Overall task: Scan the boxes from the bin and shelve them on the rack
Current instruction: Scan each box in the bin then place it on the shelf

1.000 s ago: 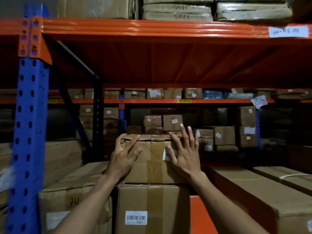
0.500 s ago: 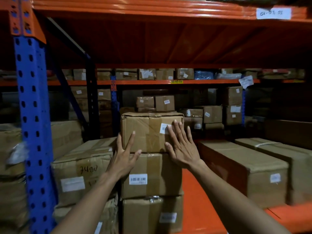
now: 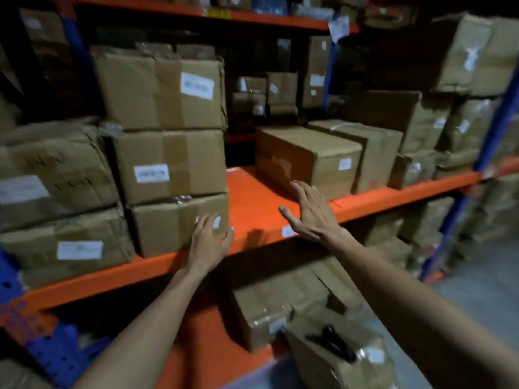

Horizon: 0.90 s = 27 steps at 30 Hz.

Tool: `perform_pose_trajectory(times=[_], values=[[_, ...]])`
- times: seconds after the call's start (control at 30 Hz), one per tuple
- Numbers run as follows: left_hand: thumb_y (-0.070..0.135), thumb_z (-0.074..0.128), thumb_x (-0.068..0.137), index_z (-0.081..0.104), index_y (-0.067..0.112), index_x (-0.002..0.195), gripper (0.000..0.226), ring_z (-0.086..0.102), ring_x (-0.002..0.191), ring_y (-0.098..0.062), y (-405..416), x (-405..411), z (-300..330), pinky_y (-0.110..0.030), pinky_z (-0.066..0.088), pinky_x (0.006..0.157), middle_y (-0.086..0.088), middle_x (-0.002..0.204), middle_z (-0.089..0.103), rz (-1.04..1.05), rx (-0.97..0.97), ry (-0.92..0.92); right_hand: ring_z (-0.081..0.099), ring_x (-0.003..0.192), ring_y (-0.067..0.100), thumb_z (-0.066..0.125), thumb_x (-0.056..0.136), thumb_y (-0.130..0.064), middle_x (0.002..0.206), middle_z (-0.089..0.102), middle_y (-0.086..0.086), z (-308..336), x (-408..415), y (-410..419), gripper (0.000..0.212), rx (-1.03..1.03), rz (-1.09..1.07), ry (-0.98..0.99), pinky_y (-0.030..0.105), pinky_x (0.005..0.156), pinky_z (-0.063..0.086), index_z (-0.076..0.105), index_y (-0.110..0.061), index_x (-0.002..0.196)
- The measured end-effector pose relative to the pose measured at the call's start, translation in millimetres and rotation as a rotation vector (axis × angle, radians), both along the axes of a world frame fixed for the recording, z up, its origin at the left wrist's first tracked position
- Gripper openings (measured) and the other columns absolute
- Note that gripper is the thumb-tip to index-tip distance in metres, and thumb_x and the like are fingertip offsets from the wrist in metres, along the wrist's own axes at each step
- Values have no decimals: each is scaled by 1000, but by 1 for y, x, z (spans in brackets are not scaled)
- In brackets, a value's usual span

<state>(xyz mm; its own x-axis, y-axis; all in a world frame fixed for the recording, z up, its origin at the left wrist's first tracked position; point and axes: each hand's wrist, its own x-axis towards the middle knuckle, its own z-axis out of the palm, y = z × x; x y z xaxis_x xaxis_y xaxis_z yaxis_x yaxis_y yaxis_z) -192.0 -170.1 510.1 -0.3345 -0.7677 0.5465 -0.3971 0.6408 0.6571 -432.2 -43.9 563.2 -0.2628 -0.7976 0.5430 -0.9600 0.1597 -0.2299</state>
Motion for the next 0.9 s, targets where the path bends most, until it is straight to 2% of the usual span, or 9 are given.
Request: perform_pose_trajectory(times=[0.13,0.3,0.4,0.53,0.63,0.73,0.9], values=[[38,73,86,57,4,131,59,54,123,-27,48,-37,-70,-32,39,106,-12,131,58,-137,278,-191,52,133,34,59,95,-57,147,53,13,-59,-33,72,71,222,-137,-146,44,108,43,46,-12,150],[34,74,82,60,5,127,55,57,119,-31,126,-85,-158,-35,44,102,-15,126,61,-241,446,-381,53,129,35,51,96,-66,147,51,14,-146,-87,156,75,430,-271,-300,45,103,46,44,-15,149],[34,68,80,62,16,128,51,56,123,-21,166,-113,-203,-33,44,104,-4,129,62,-332,514,-446,56,125,35,50,95,-67,148,50,18,-195,-120,190,77,538,-277,-368,43,100,48,43,-13,150],[36,71,83,61,13,126,50,57,118,-25,211,-160,-267,-26,42,98,-8,128,60,-233,602,-475,51,133,36,51,94,-66,152,46,19,-264,-170,214,80,685,-234,-466,44,105,45,39,-14,154],[45,67,85,56,14,132,57,53,124,-25,232,-185,-306,-30,41,100,-7,133,56,-209,698,-500,52,132,35,57,95,-59,148,50,16,-305,-187,219,75,751,-193,-487,41,104,46,42,-13,152],[53,65,83,55,19,132,61,54,121,-21,240,-224,-356,-28,44,94,-2,132,55,-161,765,-493,51,131,36,56,95,-59,149,48,15,-356,-211,207,73,809,-144,-539,41,103,47,43,-14,151],[41,71,83,59,23,124,46,58,106,-15,237,-274,-439,-21,46,83,2,118,58,-120,779,-399,55,129,40,59,96,-59,150,47,17,-438,-231,163,73,821,-62,-677,49,108,48,37,-19,152]])
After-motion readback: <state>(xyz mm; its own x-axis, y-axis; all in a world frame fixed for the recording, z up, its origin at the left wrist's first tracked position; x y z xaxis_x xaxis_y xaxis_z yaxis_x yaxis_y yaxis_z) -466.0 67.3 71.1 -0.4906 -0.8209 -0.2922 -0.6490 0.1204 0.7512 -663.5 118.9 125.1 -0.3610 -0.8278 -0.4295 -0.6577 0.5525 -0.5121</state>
